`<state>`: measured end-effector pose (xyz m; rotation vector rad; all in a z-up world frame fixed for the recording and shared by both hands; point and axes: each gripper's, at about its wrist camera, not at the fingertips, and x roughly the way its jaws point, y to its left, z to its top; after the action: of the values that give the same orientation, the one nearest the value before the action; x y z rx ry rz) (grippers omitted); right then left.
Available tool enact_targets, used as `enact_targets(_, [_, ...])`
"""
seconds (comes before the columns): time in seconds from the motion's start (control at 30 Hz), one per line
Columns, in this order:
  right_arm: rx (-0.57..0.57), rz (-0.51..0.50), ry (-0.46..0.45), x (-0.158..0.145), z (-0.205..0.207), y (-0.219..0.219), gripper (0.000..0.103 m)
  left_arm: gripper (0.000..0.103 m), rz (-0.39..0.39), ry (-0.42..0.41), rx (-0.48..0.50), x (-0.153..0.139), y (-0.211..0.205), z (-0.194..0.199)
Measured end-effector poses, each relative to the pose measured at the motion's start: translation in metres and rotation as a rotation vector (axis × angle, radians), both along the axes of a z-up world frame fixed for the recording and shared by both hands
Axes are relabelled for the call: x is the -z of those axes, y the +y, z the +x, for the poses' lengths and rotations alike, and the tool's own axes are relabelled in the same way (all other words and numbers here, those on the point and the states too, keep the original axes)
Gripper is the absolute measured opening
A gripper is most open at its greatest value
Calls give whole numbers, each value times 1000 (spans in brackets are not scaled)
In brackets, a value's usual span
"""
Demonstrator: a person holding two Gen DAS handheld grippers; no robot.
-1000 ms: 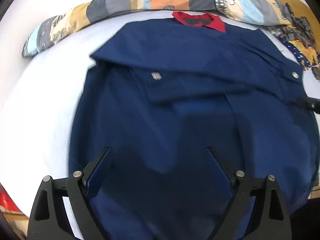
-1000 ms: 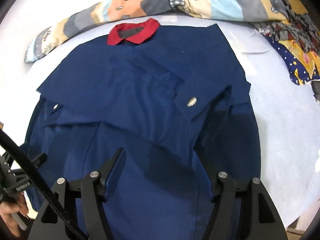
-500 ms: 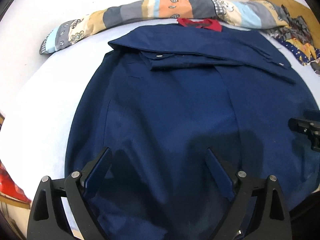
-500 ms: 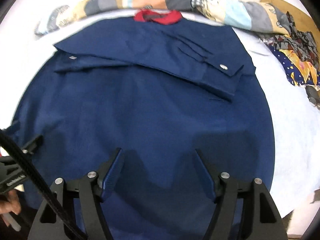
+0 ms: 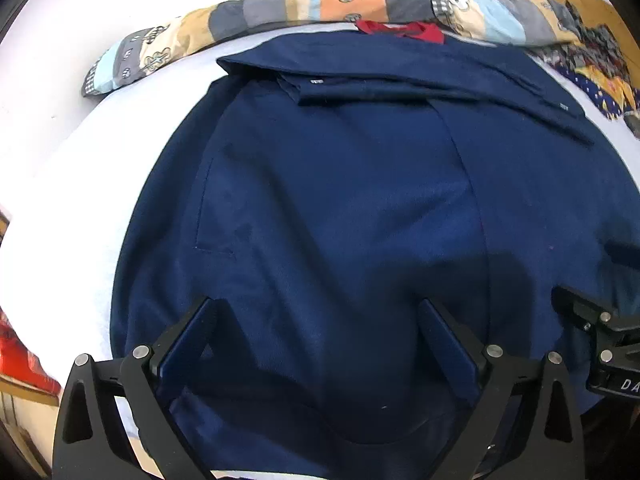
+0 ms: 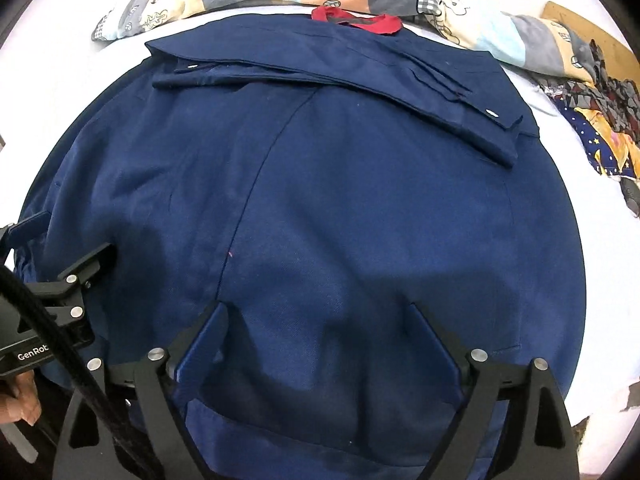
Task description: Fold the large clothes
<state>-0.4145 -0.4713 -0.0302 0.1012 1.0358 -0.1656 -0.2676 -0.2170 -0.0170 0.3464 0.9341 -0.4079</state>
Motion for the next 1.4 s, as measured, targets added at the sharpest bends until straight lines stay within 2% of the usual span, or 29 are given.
enact_targets(0.1, [23,39,-46,-12,-4,-5,86,100,-19,-23,1,-7,0,-2])
enact_targets(0.2, [95,78,-98,-27,-13,-27,86,100,-8,-29,-16,-9,1,5])
enact_targets(0.3, [146,119,-64,-21,-12,-46,86,100,-17,48,-43,1,4,15])
enact_targets(0.37, [175,198,-22,-7,-10,-54,87,101,-2,35,-41,1,1,14])
enact_targets(0.43, [176,188,-25,-5,-9,-50,91,101,10,27,-30,1,-3,12])
enact_targets(0.53, [153,161,-25,-8,-9,-41,92,101,0,24,-28,0,-2,13])
enact_targets(0.63, [144,189,-83,-19,-14,-38,91,101,-12,22,-29,-2,-2,11])
enact_targets(0.73, [146,126,-119,-30,-14,-34,91,101,-24,18,-27,-4,-4,10])
enact_targets(1.03, [143,125,-131,-32,-14,-36,91,101,-47,-45,19,-14,-14,1])
enact_targets(1.23, [143,143,-82,-20,-10,-35,91,101,-14,-26,24,-3,-19,3])
enact_targets(1.4, [145,139,-97,-22,-11,-34,91,101,-12,-73,41,-10,-21,-2])
